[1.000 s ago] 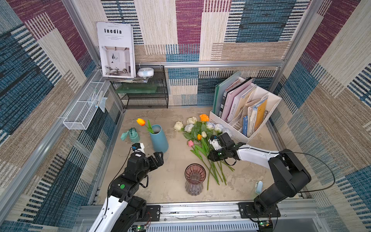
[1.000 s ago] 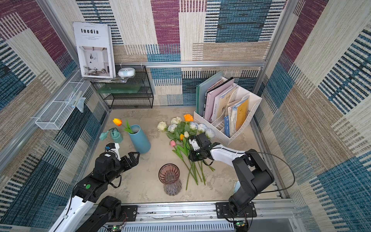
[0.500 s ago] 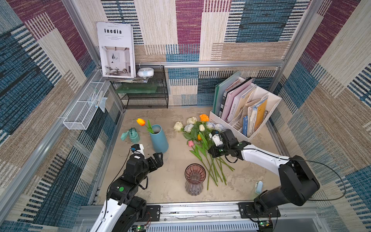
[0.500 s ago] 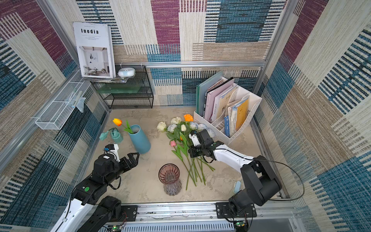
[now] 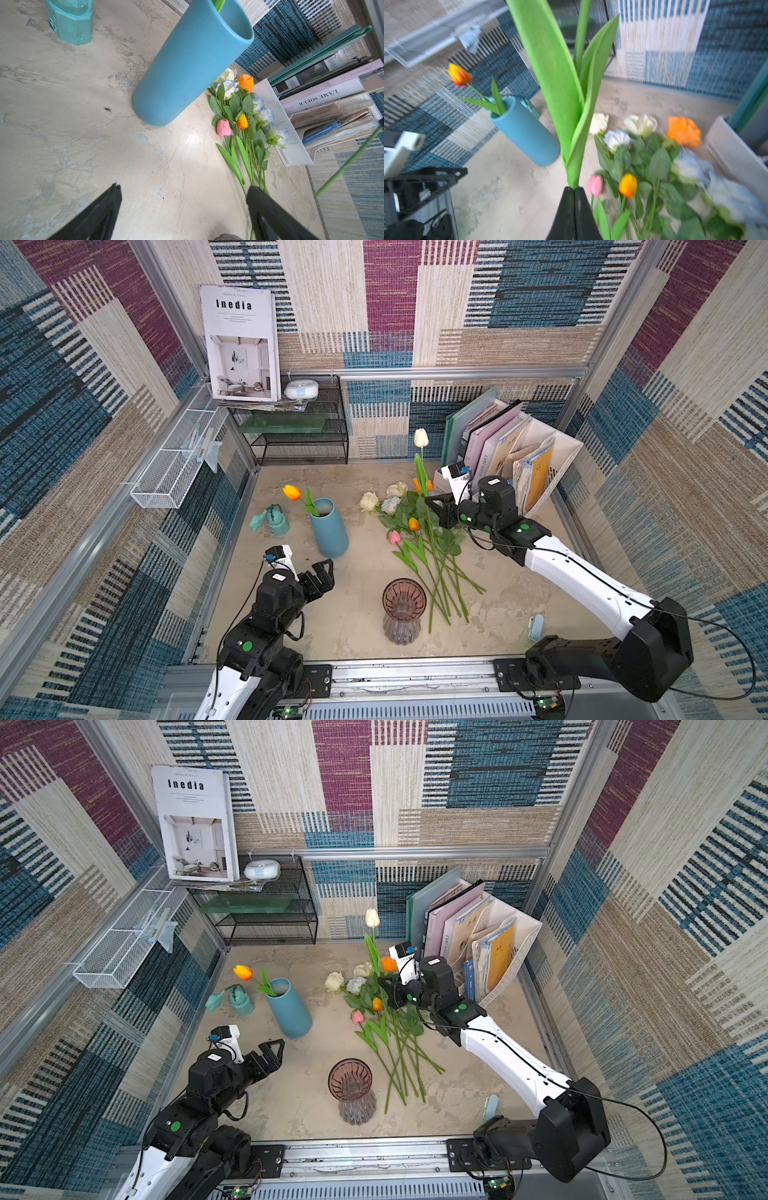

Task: Arrange the flowers in different vases according to their variety
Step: Pick up the flower at the center of the board, then insert the flower into the vase.

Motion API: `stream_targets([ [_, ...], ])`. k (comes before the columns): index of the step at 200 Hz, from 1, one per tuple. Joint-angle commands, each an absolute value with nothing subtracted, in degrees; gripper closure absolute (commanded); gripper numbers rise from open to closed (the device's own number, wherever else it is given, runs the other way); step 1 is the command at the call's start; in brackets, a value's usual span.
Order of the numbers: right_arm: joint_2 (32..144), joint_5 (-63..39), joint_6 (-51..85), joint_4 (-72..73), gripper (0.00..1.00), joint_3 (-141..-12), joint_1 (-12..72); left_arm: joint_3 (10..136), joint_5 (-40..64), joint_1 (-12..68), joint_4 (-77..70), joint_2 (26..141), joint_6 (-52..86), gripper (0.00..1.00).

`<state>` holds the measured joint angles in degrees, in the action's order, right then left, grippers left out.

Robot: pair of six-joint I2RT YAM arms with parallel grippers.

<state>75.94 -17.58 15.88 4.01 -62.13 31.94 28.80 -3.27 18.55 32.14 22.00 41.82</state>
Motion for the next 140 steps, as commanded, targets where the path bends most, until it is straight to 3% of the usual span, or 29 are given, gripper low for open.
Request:
stream_targets([
  [1,78.93,-22.89,18.73,16.51,1.0,-66.13,32.78,28.24,-4.98,18.5,33.26,20.89,42.23,0.01],
  [72,100.88,-29.44,19.62,32.36,1.0,-89.27,38.25,28.08,-6.86,18.47,36.47,17.17,42.52,0.01],
  [140,121.93,-34.61,20.0,35.82,1.0,-112.86,43.09,26.98,-6.77,18.51,36.12,16.72,42.8,0.01],
])
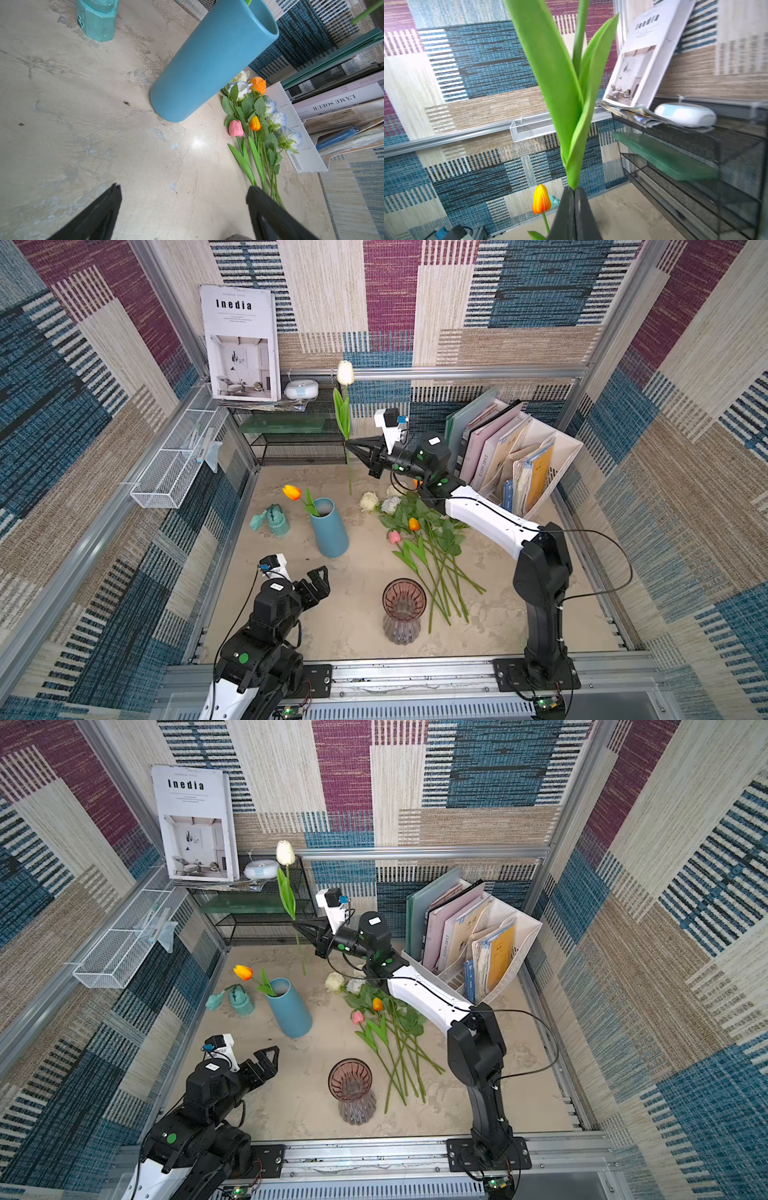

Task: Arrange the flowers in different vases according to their variety
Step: Insert the flower into the vase.

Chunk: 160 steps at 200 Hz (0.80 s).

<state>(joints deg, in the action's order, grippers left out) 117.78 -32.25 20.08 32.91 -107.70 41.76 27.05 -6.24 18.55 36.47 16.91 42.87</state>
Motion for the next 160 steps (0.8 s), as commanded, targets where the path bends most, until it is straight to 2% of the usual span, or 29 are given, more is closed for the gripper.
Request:
stream_targets([
  [1,122.18,-34.67,20.02,35.8,1.0,-113.16,43.16,26.98,-6.81,18.48,36.12,16.67,42.8,0.01],
  [62,131.13,-34.19,15.85,30.67,1.0,-123.33,46.38,26.24,-6.21,18.51,35.5,16.44,43.01,0.01],
  [113,130.76,-34.99,10.75,26.21,1.0,-118.74,47.59,26.37,-5.21,18.51,34.88,16.77,43.3,0.01],
  [129,129.33,-35.71,10.04,26.29,0.87,-116.21,47.91,26.54,-4.93,18.51,34.49,17.25,43.27,0.01],
  [141,127.85,-35.76,9.9,26.3,0.69,-114.3,48.05,26.84,-4.58,18.47,34.2,18.0,43.09,0.01],
  [160,124.51,-35.21,9.82,25.62,0.53,-111.36,48.09,27.74,-4.18,18.5,34.01,19.61,42.76,0.01],
])
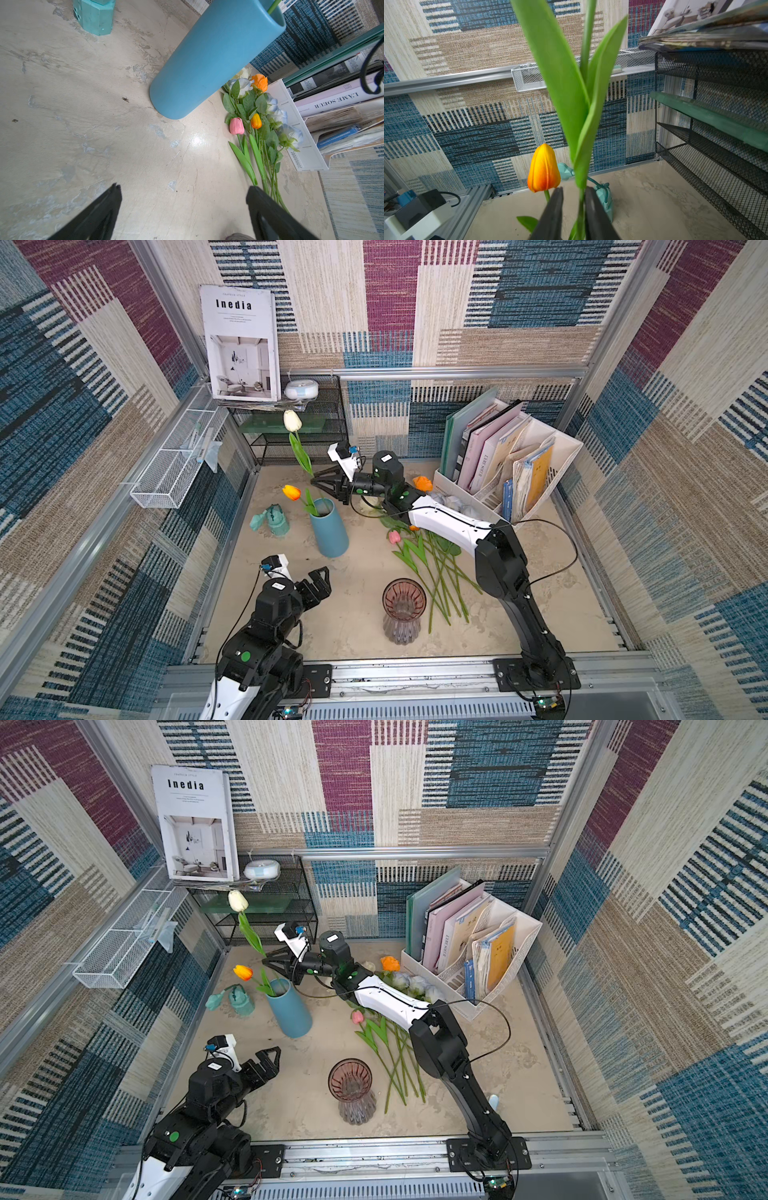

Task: Arrange the flowers in different vases according to their variety
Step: Insert the flower into the vase.

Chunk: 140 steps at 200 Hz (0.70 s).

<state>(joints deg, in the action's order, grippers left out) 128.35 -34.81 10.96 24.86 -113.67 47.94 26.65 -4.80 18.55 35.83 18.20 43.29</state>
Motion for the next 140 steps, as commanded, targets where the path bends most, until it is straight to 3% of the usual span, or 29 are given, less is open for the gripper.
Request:
stream_targets([
  [1,124.35,-35.14,9.83,25.6,0.52,-111.14,48.08,27.8,-4.15,18.48,34.01,19.74,42.74,0.01],
  [67,106.33,-28.36,7.59,21.92,0.38,-92.99,47.77,30.14,-2.94,18.5,34.23,23.53,41.29,0.01],
  [96,99.22,-18.35,6.27,8.23,0.38,-87.6,47.38,30.05,-0.14,18.46,32.41,25.42,41.31,0.01],
  [140,87.58,-10.11,10.12,0.44,0.39,-71.46,44.58,29.02,3.89,18.53,29.37,30.2,42.45,0.01],
])
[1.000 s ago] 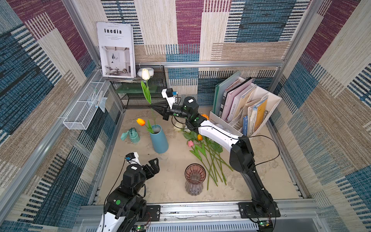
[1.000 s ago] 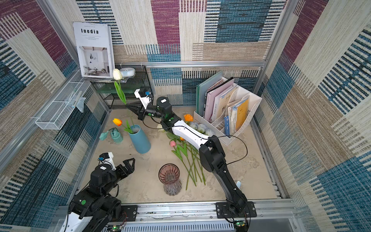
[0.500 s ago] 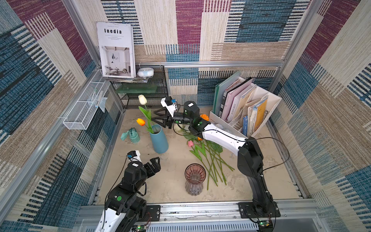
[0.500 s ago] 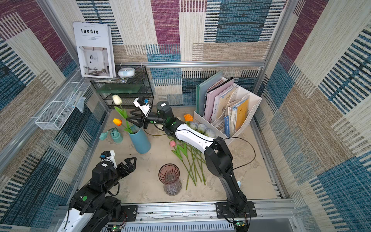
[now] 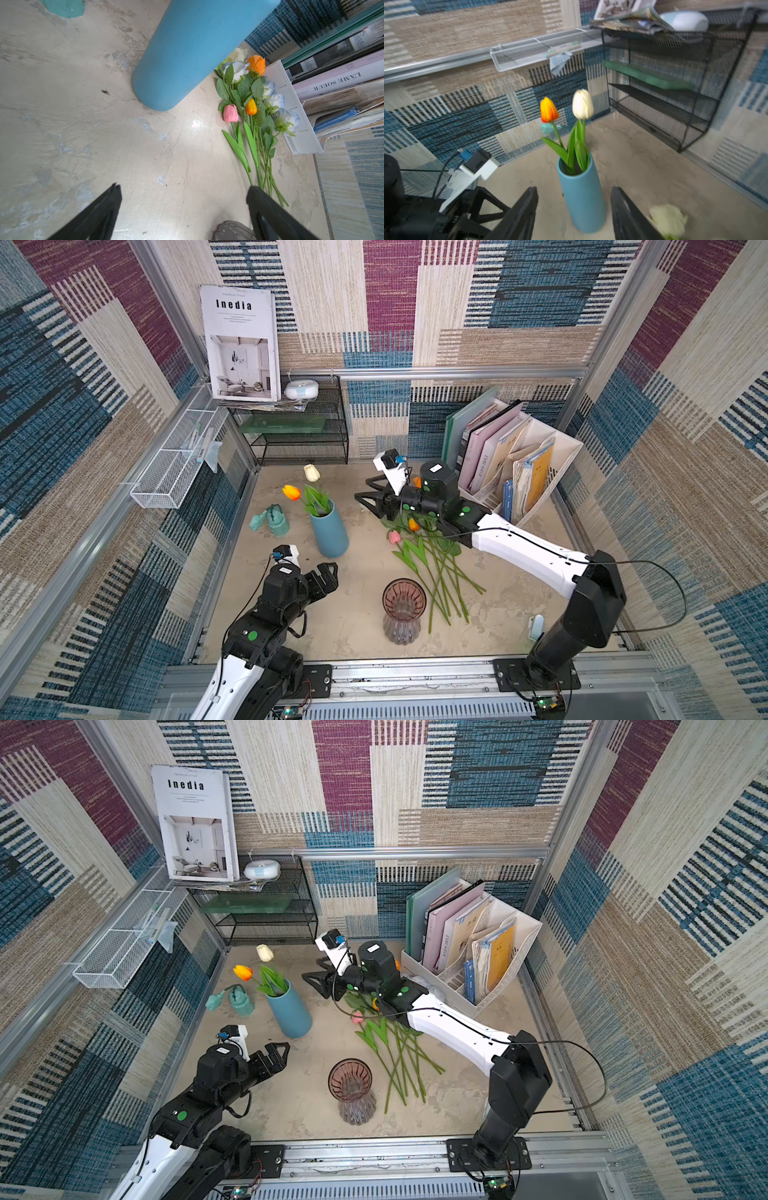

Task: Arrange the flowers in different vases according to their variety
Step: Insert the flower into the vase, then pick up the flower at the center of the board.

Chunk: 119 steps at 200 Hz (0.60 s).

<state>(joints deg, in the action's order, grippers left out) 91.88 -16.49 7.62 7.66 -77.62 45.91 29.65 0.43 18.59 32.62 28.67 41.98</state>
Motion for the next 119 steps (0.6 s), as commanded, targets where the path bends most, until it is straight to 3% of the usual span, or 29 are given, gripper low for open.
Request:
stream_targets([
  [1,87.29,-9.98,10.33,0.31,0.39,-71.06,44.48,29.01,3.96,18.54,29.32,30.31,42.45,0.01],
  [66,80.52,-7.92,17.37,-8.42,0.51,-53.01,39.47,29.07,7.98,18.54,27.08,35.83,42.83,0.01],
  [119,84.81,-8.96,17.96,-12.4,0.54,-50.13,38.58,28.67,9.72,18.54,24.79,39.54,43.12,0.01],
])
